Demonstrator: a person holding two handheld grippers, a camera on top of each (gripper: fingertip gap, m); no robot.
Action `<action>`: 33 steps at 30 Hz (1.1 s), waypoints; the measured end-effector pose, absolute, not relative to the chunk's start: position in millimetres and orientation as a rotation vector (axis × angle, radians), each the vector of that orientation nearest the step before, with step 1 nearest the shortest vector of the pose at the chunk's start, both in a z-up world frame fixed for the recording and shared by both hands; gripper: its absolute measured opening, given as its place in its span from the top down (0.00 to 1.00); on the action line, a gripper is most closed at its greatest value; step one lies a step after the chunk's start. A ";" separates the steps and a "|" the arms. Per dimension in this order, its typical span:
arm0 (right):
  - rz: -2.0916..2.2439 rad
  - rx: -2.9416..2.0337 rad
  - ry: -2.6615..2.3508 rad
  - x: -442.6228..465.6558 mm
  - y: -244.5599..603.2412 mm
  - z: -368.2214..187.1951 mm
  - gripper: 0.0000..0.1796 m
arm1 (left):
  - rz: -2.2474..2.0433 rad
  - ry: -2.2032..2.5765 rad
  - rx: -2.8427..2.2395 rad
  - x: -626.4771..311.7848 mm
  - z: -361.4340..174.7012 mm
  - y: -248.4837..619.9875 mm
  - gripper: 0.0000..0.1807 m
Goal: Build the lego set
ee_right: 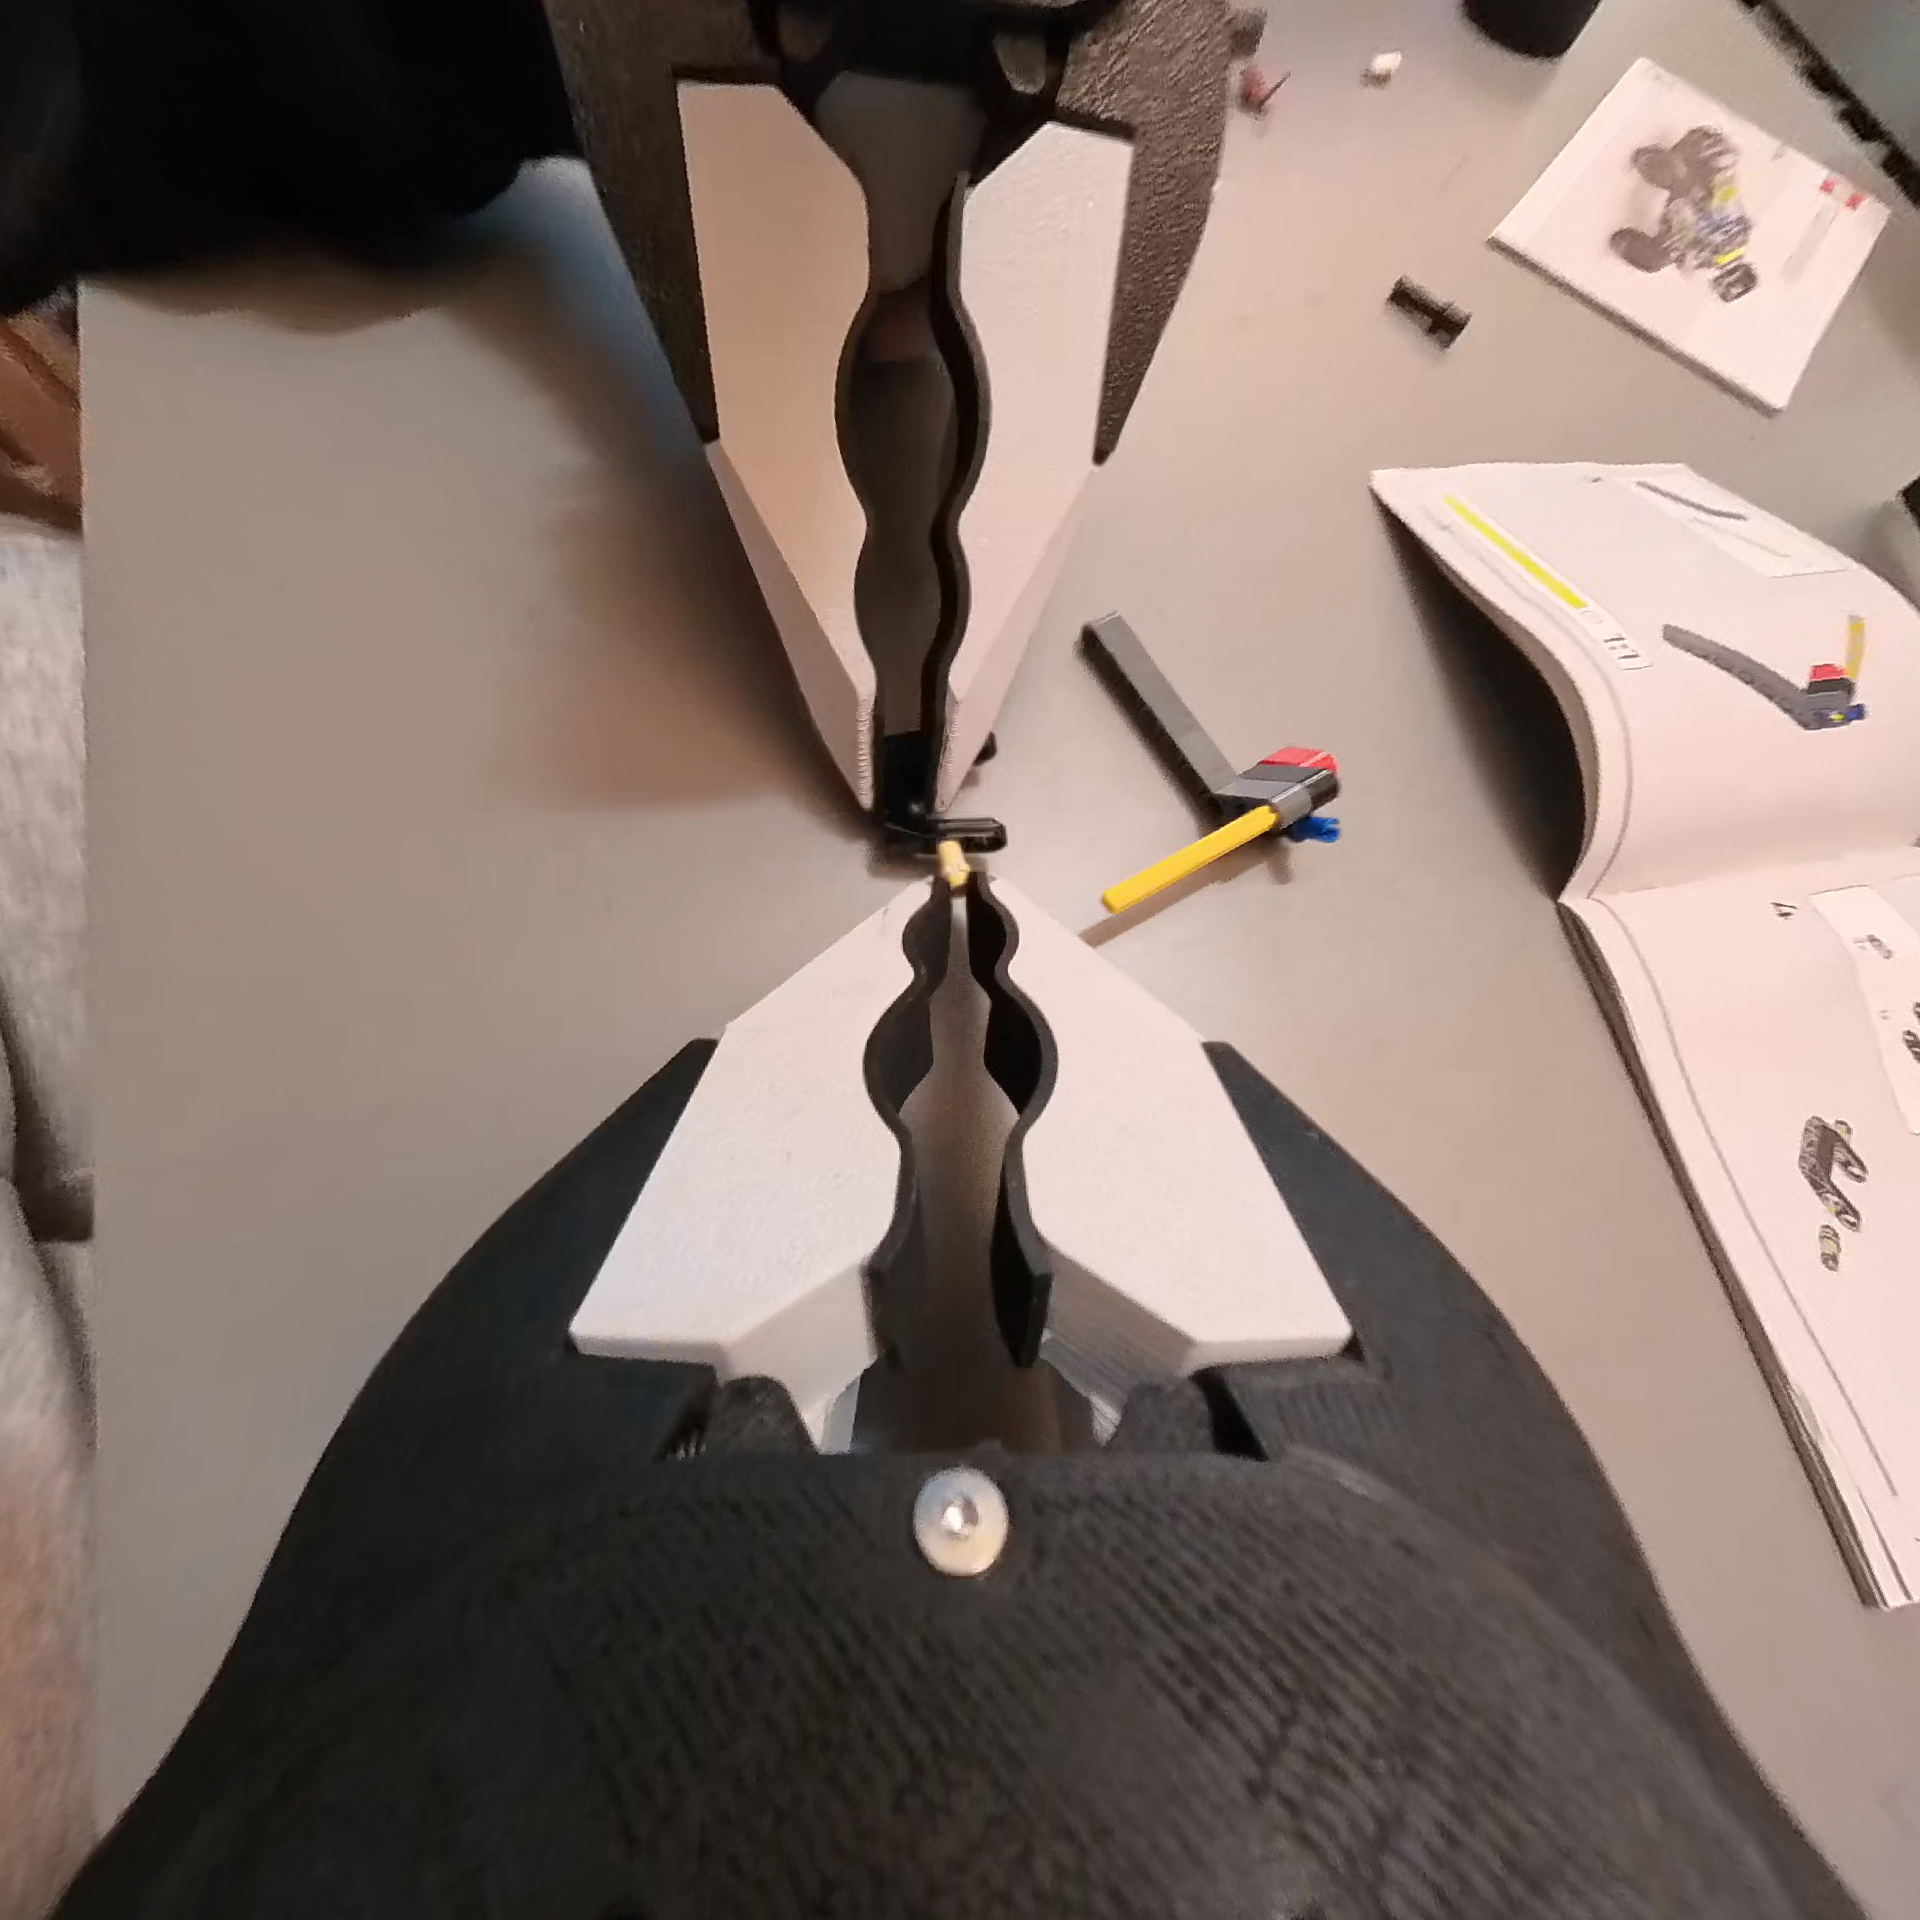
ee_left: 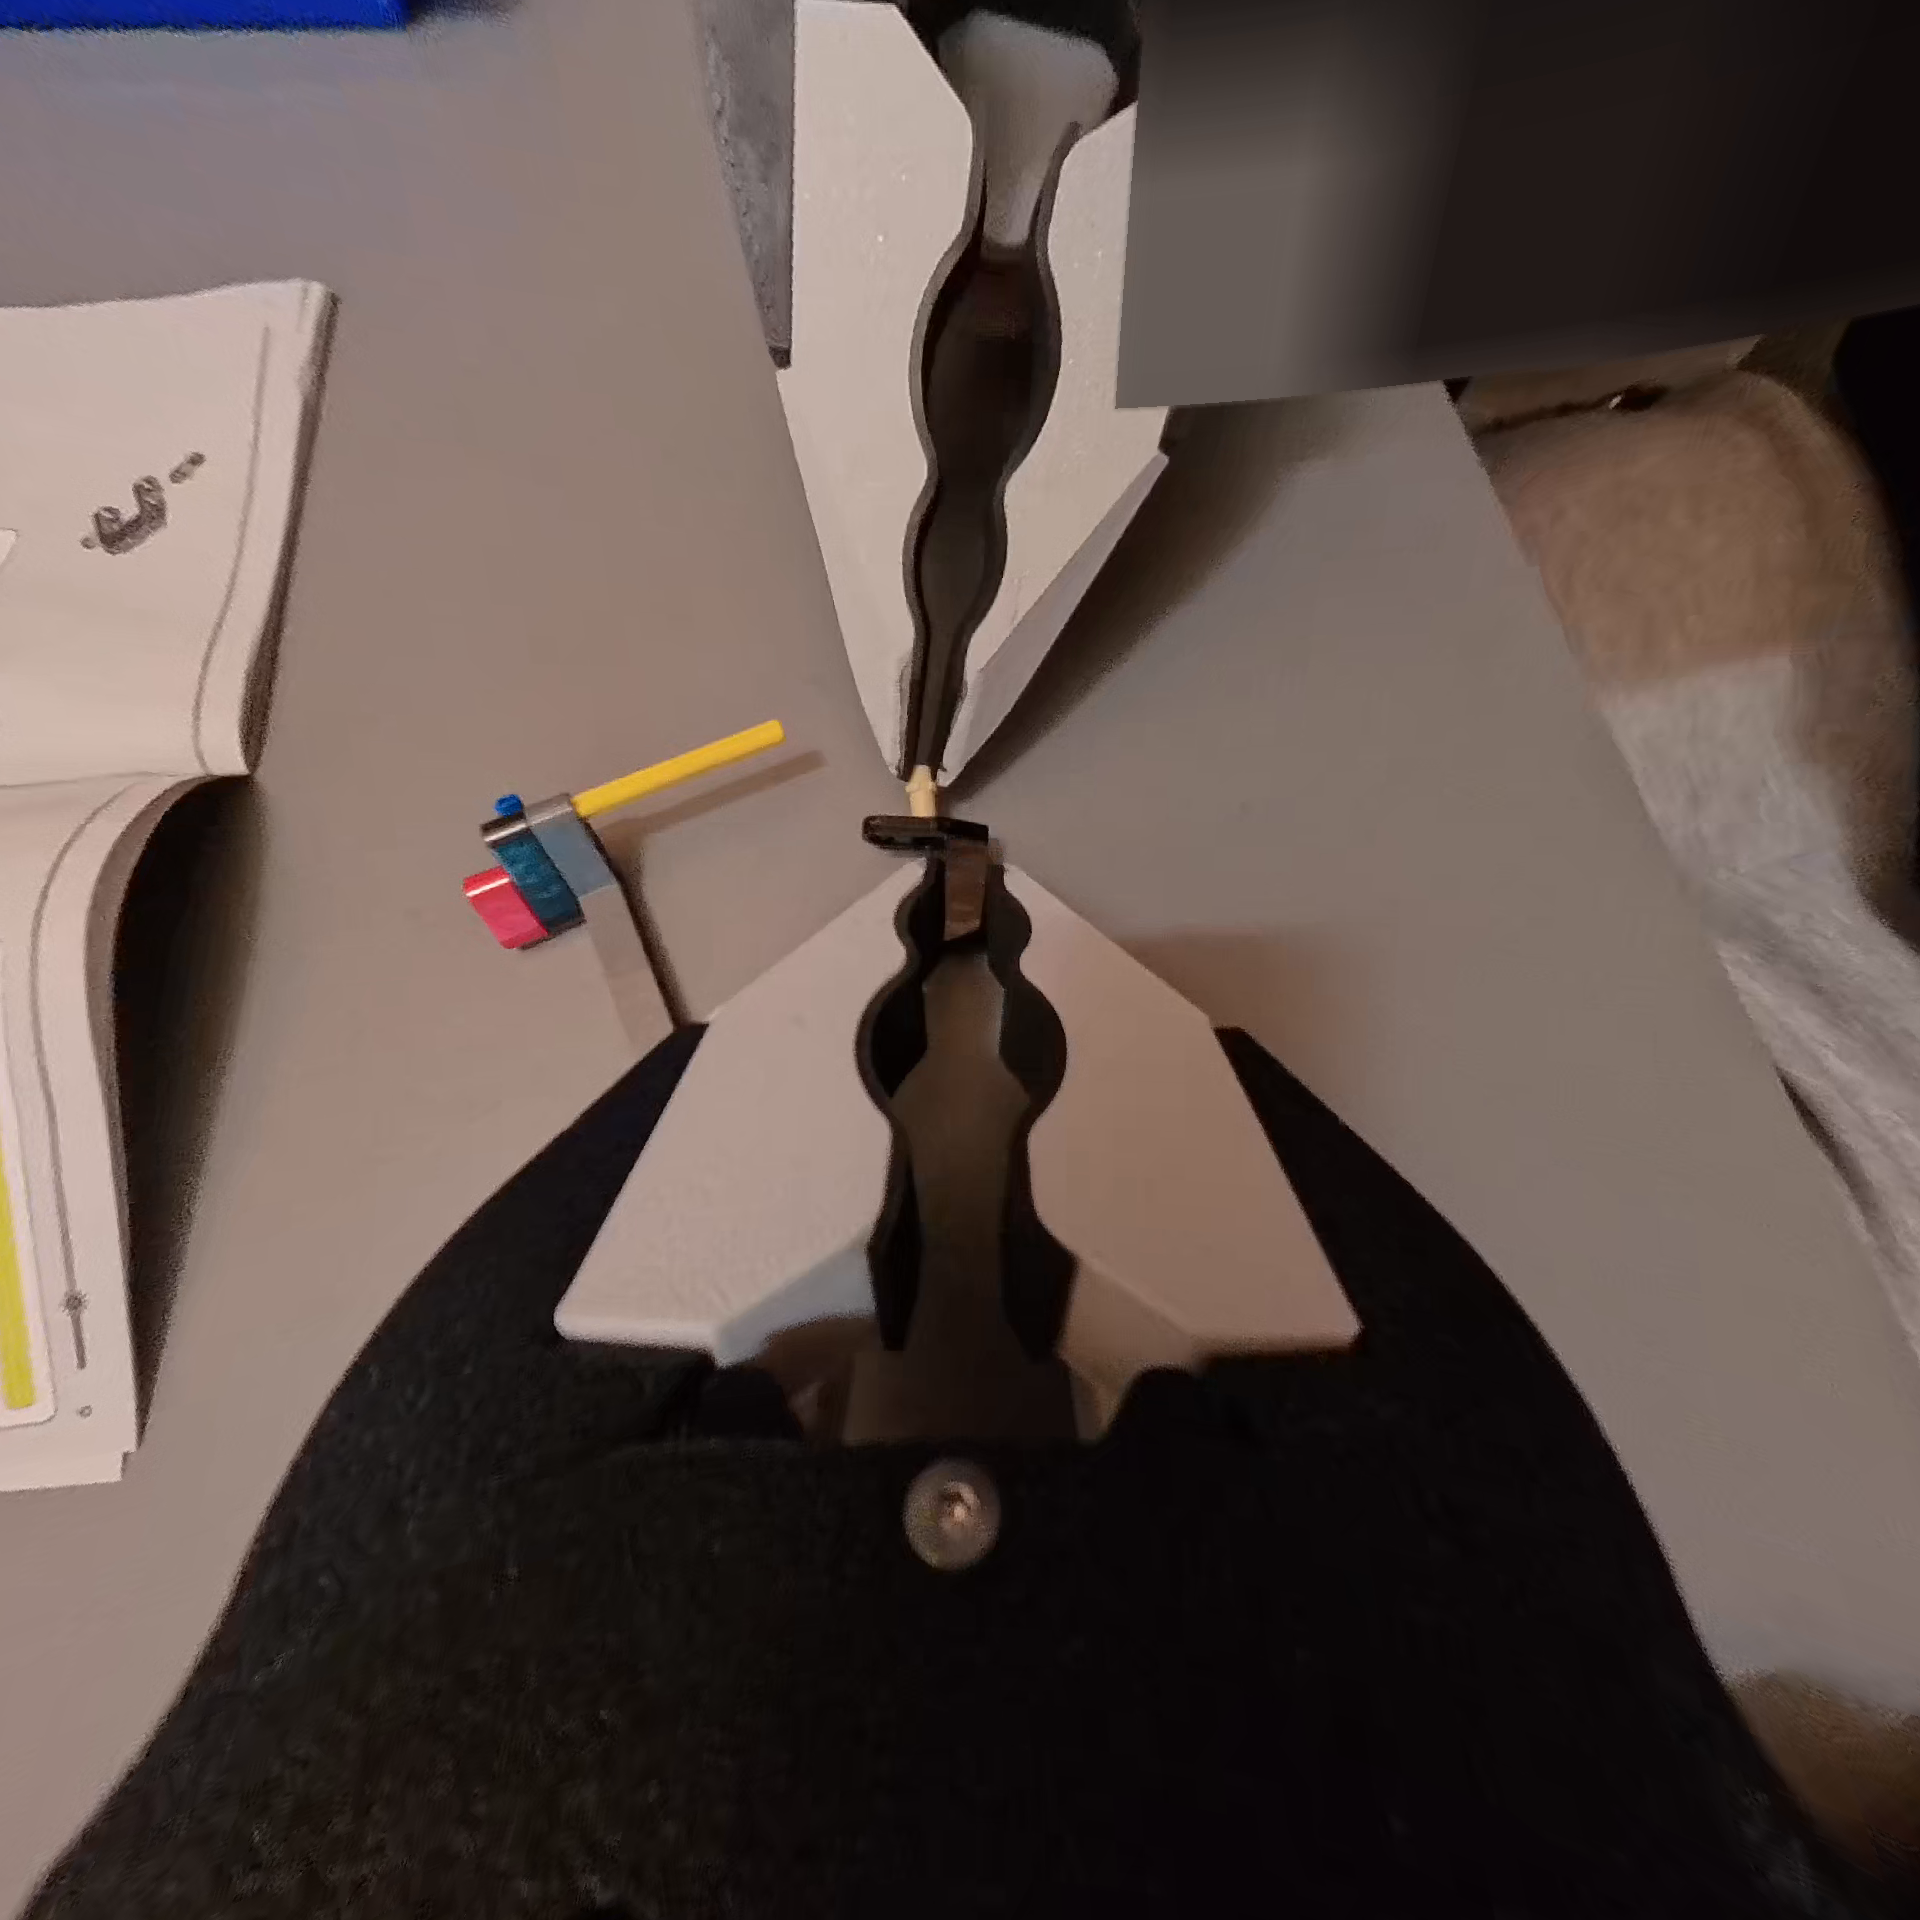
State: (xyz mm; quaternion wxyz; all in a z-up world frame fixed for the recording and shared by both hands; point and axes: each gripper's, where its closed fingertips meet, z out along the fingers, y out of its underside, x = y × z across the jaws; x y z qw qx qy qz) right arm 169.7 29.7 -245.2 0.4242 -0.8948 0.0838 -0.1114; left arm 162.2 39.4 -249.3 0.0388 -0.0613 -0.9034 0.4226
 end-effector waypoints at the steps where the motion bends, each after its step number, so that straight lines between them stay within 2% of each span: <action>1: -0.278 -2.218 0.217 170.4 29.8 -242.2 0.99 | 1.323 -2.746 -0.175 162.8 -245.8 39.5 0.97; 10: -0.324 -2.128 0.221 172.3 32.1 -227.9 0.99 | 1.465 -2.676 -0.182 163.1 -229.9 39.5 0.97; 15: -0.415 -2.296 0.142 168.8 34.2 -253.3 0.99 | 1.271 -2.842 -0.258 161.2 -253.8 43.8 0.97; 26: -0.295 -2.286 0.237 167.7 35.8 -252.7 0.99 | 1.218 -2.804 -0.137 159.6 -255.4 45.7 0.97; 33: -0.337 -2.289 0.202 168.1 39.0 -252.3 0.99 | 1.245 -2.851 -0.271 160.2 -254.9 48.2 0.97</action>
